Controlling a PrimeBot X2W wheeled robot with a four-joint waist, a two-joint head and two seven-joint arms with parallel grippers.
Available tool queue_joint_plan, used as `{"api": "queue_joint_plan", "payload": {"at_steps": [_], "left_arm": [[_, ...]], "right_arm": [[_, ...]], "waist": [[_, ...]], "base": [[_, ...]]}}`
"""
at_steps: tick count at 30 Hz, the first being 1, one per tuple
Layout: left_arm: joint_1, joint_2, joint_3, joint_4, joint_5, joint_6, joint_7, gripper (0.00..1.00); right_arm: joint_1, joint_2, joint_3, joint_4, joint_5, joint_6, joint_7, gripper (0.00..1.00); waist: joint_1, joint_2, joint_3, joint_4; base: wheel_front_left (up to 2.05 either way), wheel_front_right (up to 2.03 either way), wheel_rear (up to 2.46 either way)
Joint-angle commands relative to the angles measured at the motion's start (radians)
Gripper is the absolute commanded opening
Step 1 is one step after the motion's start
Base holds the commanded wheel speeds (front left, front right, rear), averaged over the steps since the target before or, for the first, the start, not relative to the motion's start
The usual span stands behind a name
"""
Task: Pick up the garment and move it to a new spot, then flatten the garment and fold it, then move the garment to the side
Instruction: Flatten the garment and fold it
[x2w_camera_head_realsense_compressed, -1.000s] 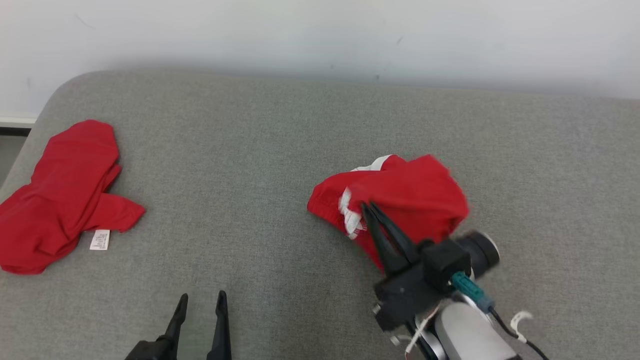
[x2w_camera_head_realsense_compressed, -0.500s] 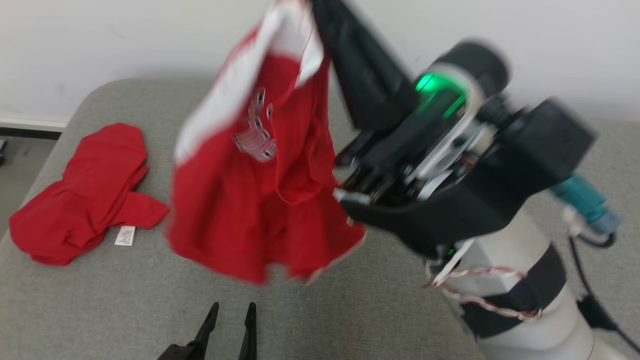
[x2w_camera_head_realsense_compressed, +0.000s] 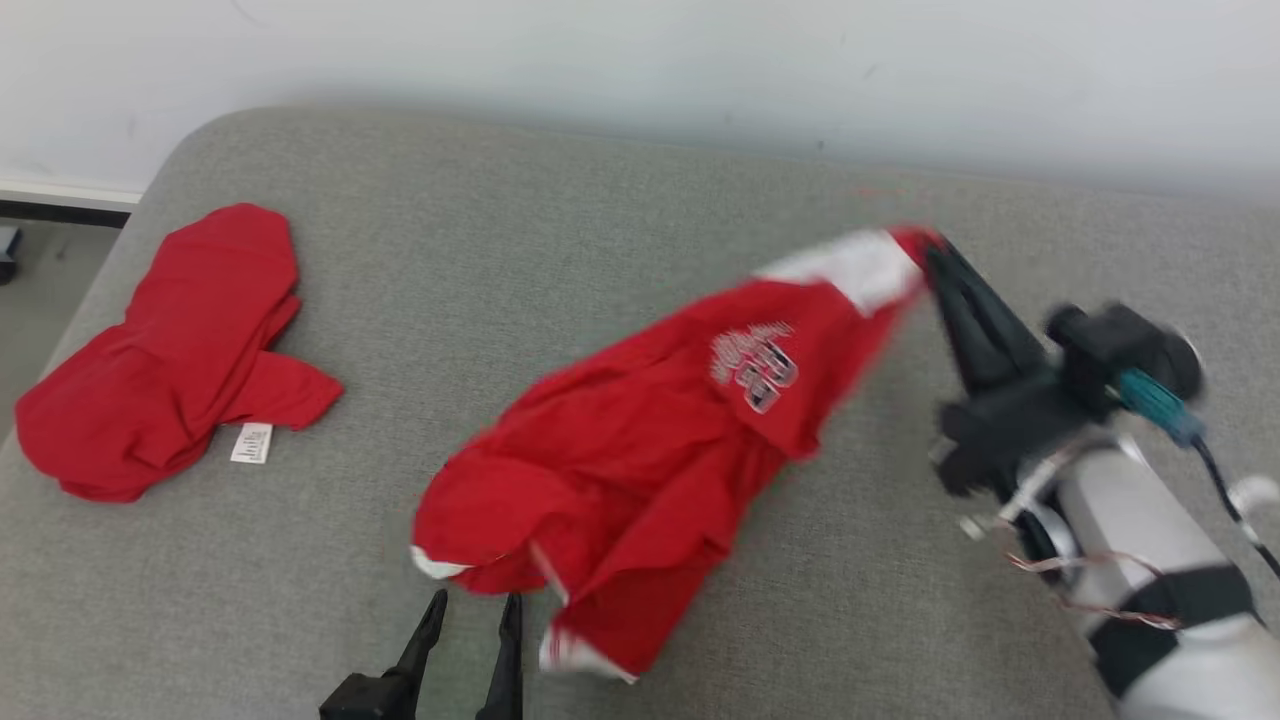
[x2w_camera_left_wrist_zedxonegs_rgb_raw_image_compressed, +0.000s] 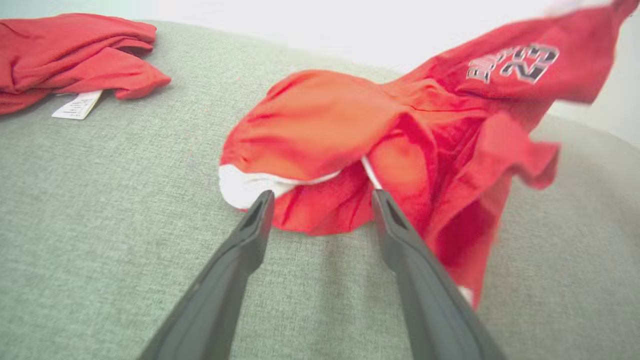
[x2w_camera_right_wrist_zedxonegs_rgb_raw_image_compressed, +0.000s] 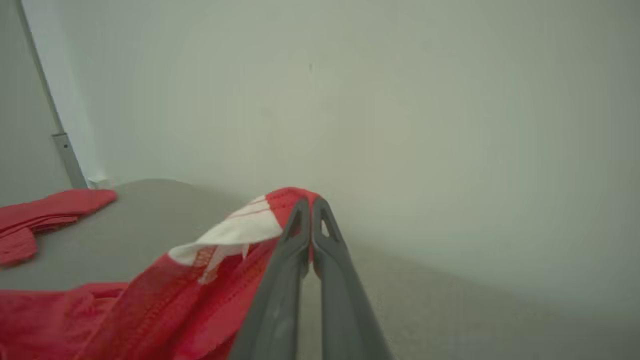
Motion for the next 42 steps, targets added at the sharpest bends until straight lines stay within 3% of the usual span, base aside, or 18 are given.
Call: {"api": "queue_joint_plan", "payload": {"at_steps": [1, 3, 7, 14, 21, 27, 35, 42], "left_arm": [[-0.017, 0.000, -0.004, 0.004, 0.003, -0.001, -0.003, 1.00], [-0.019, 0.000, -0.006, 0.008, 0.006, -0.002, -0.003, 1.00], [-0.013, 0.000, -0.002, 0.013, 0.013, -0.002, -0.003, 1.00], [0.021, 0.000, 0.018, 0.017, 0.024, -0.008, -0.003, 1.00], [0.041, 0.000, 0.021, 0.017, 0.026, -0.016, -0.003, 1.00], [0.059, 0.000, 0.023, 0.021, 0.031, -0.025, -0.003, 1.00], [0.052, 0.000, 0.011, 0.020, 0.020, -0.022, -0.003, 1.00], [0.050, 0.000, -0.005, 0.018, 0.000, -0.012, -0.003, 1.00]], "right_arm": [[0.035, -0.015, -0.056, 0.069, 0.004, 0.001, -0.001, 0.00], [0.064, -0.024, -0.126, 0.169, -0.025, 0.001, -0.001, 1.00], [0.100, -0.017, -0.248, 0.244, -0.073, 0.001, -0.001, 1.00], [0.207, 0.045, -0.338, 0.160, -0.133, 0.001, 0.000, 1.00], [0.331, 0.090, -0.121, 0.003, -0.079, 0.001, 0.000, 1.00], [0.400, 0.109, 0.089, -0.052, -0.021, 0.001, 0.000, 1.00], [0.326, 0.099, 0.430, -0.032, 0.065, 0.001, 0.000, 1.00], [0.188, 0.115, 0.512, 0.099, 0.019, 0.001, 0.000, 1.00]], "waist": [[0.0000, 0.0000, 0.010, -0.011], [0.0000, 0.0000, 0.005, -0.015], [0.0000, 0.0000, -0.014, -0.026], [0.0000, 0.0000, -0.074, -0.051], [0.0000, 0.0000, -0.106, -0.043], [0.0000, 0.0000, -0.122, -0.024], [0.0000, 0.0000, -0.110, 0.021], [0.0000, 0.0000, -0.094, 0.065]], "base": [[0.00, 0.00, 0.00], [0.00, 0.00, 0.00], [0.00, 0.00, 0.00], [0.00, 0.00, 0.00], [0.00, 0.00, 0.00], [0.00, 0.00, 0.00], [0.00, 0.00, 0.00], [0.00, 0.00, 0.00]]}}
